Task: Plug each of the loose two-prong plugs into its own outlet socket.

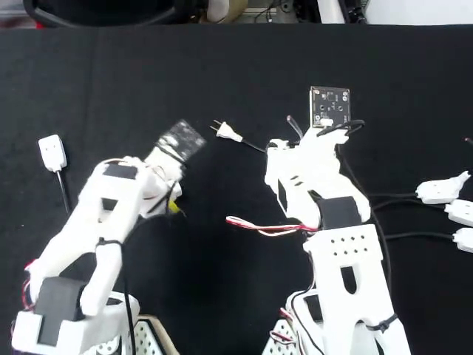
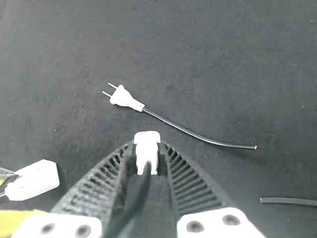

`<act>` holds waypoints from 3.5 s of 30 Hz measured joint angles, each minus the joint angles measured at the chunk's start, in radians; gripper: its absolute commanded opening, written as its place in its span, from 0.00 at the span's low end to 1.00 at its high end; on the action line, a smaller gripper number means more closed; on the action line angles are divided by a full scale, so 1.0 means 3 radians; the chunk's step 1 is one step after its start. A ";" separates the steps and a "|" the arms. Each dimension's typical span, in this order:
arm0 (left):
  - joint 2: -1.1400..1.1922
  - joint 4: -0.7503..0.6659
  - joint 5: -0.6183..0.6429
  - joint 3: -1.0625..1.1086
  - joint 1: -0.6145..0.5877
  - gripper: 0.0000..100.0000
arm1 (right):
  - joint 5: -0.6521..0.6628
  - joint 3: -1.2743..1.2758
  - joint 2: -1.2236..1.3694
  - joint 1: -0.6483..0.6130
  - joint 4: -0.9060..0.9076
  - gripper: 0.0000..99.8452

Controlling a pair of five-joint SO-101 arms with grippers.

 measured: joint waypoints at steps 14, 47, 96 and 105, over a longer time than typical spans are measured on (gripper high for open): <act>0.0731 0.0389 -0.0471 -0.0629 0.0026 0.10 | 0.0000 0.0000 0.0000 0.0000 0.0000 0.01; 0.0312 -0.0414 0.0235 -0.0164 0.1463 0.03 | 0.0102 -0.0378 -0.0005 0.0629 0.0404 0.01; -0.2839 0.0281 0.0992 0.1120 -0.0010 0.19 | 0.0102 0.0118 -0.0005 0.0327 0.0731 0.01; -0.4107 0.0312 0.0962 0.2174 -0.1095 0.19 | -0.0240 0.0977 -0.0005 -0.0639 0.0215 0.01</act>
